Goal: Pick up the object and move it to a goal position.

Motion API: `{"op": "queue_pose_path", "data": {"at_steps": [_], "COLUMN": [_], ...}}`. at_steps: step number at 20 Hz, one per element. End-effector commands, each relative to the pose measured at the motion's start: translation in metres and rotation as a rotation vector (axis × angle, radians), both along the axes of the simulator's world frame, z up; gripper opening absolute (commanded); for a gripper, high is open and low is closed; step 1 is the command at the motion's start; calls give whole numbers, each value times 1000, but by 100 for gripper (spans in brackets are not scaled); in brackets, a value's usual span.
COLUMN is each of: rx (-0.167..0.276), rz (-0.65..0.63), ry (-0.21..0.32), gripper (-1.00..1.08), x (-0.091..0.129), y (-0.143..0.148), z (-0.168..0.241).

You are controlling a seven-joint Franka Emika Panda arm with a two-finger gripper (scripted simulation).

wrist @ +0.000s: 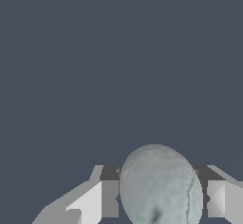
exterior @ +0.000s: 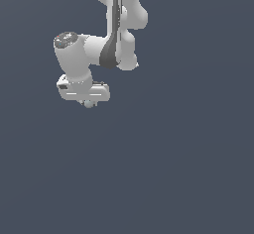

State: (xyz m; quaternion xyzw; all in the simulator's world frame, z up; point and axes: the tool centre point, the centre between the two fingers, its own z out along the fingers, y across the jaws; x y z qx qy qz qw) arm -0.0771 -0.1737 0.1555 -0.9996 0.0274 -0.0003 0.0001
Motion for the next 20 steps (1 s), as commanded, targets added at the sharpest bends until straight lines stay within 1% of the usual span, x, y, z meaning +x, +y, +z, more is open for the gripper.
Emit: {"op": "queue_pose_path", "data": {"at_steps": [1,6,10,15,20], "rx": [0,0,0,0,0], "rz": [0,0,0,1,1], "ry": [0,0,0,1,1], "gripper": [-100,-100,-100,-100,-100], "x": [0,0,2,3,4], "y": [-15,-39,-54,-65,-68], "z": [25,67,91,109,114]}}
